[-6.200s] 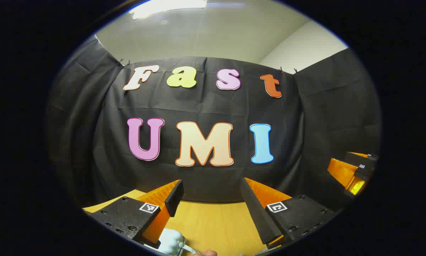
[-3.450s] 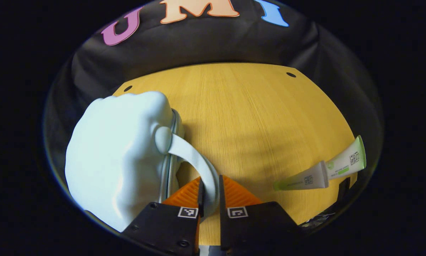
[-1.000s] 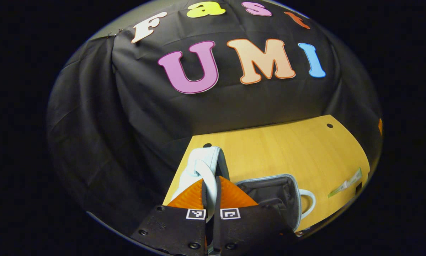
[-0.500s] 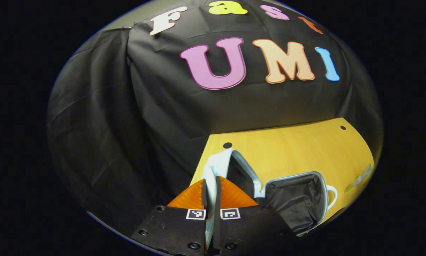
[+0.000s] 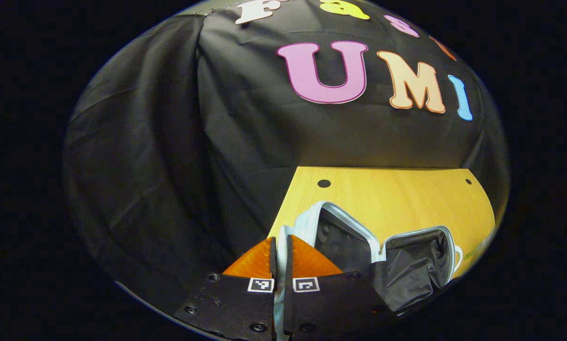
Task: First open the suitcase, pack the skin care products into it, and then close the suitcase.
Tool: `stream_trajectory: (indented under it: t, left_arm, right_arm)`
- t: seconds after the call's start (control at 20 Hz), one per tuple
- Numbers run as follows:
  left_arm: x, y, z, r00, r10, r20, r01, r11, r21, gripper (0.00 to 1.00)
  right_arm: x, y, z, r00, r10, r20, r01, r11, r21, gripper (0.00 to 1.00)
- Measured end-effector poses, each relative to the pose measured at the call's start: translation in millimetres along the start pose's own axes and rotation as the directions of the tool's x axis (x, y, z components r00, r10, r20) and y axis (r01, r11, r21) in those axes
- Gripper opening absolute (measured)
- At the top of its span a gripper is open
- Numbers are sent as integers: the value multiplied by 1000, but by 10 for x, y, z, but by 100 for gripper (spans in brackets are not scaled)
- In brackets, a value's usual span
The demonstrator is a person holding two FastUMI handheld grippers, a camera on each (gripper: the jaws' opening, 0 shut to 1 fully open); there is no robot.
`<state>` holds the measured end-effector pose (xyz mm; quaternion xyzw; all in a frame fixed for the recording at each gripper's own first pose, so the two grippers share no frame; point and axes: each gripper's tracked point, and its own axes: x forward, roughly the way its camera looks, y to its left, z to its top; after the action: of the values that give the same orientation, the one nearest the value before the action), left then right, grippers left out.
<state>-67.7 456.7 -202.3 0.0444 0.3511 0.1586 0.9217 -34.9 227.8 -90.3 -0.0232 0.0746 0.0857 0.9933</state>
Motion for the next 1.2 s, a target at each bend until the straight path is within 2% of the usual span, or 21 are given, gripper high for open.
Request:
stream_trajectory:
  t: [0.3, 0.45, 0.6, 0.7, 0.75, 0.8, 0.9, 1.0, 1.05, 1.2]
  left_arm:
    - [410, 237, -334, 999, 11, -51, -14, 998, -59, 0]
    - [644, 341, -639, 992, 39, -123, -48, 996, -71, 1]
    - [748, 483, -801, 988, 78, -132, -94, 989, -115, 6]
    - [713, 601, -684, 991, 123, -61, -132, 977, -167, 15]
    - [643, 575, -571, 991, 132, -8, -131, 972, -197, 32]
    - [606, 535, -470, 991, 130, 36, -119, 970, -214, 37]
    - [385, 471, -173, 978, 159, 133, -127, 967, -221, 70]
    - [137, 457, 124, 950, 200, 242, -146, 964, -224, 99]
    - [-37, 399, 304, 929, 215, 301, -149, 963, -226, 96]
    - [-466, 83, 711, 879, 228, 418, -138, 962, -235, 94]
  right_arm:
    - [18, 107, -77, 999, -11, -35, 10, 1000, -14, 98]
    - [20, 142, -105, 999, -15, -51, 13, 999, -38, 98]
    - [19, 164, -69, 999, -19, -49, 17, 999, -38, 98]
    - [20, 156, -42, 999, -22, -43, 20, 999, -33, 98]
    - [17, 148, -28, 999, -23, -42, 22, 999, -33, 98]
    - [9, 125, -16, 999, -26, -39, 25, 999, -34, 98]
    - [1, 78, 42, 999, -28, -25, 28, 999, -27, 98]
    - [-12, -9, 147, 999, -34, 4, 34, 999, -10, 99]
    - [-16, -48, 202, 999, -31, 22, 31, 1000, -1, 98]
    - [-41, -220, 329, 998, -19, 60, 20, 1000, -8, 98]
